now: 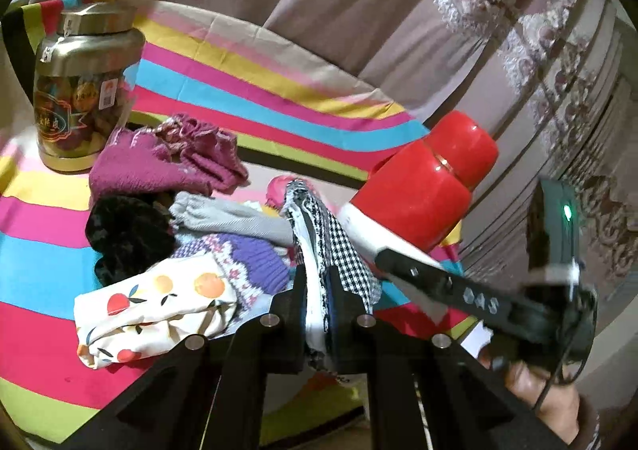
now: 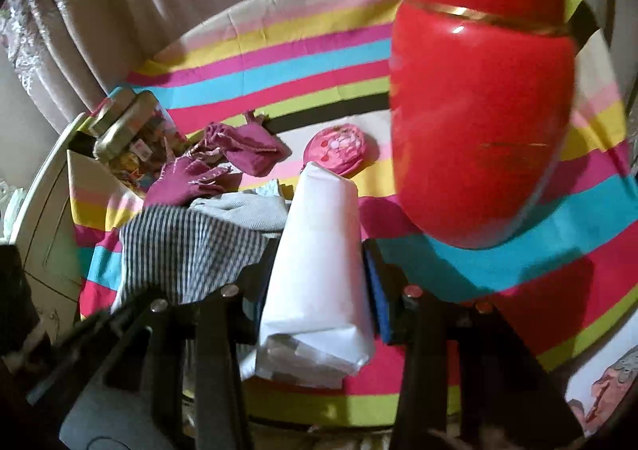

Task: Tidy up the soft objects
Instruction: 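Carry the checkered cloth into the box with left while right drops the white cloth there, then move both open grippers back over the pile on the bed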

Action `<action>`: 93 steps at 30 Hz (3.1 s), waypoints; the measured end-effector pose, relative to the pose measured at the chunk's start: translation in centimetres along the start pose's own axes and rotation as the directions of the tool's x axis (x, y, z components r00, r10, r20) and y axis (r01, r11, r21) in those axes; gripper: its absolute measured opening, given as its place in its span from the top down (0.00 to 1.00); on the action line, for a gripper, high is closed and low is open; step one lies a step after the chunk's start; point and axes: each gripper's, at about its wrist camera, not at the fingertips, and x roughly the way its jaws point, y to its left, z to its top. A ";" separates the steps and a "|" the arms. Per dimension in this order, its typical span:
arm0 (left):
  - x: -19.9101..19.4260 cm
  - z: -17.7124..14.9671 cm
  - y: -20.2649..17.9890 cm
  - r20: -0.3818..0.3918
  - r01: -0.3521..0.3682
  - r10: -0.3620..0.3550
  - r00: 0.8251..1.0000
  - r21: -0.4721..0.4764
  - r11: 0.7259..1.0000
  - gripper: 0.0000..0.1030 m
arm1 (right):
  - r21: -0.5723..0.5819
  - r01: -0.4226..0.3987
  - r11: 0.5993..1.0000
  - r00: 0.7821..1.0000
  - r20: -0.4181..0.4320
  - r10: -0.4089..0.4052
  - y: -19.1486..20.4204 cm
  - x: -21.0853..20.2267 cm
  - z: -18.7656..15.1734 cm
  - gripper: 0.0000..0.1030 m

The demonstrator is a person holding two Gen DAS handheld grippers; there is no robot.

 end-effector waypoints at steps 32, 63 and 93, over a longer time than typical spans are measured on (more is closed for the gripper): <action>-1.5 -2.3 -15.4 0.000 0.235 -0.237 0.972 0.119 0.965 0.92 | 0.074 0.108 0.991 0.978 0.169 -0.119 -9.1 -12.8 -5.8 0.57; 5.4 -8.0 -24.7 -0.264 0.301 -0.254 0.930 0.155 0.941 0.43 | 0.333 0.359 0.872 0.892 0.152 -0.425 -22.3 -20.8 -10.3 0.28; 0.9 -1.4 -4.0 -0.126 -0.268 0.269 0.955 0.023 0.963 0.43 | 0.025 0.226 0.974 0.964 0.138 -0.227 -8.8 -14.7 -6.8 0.21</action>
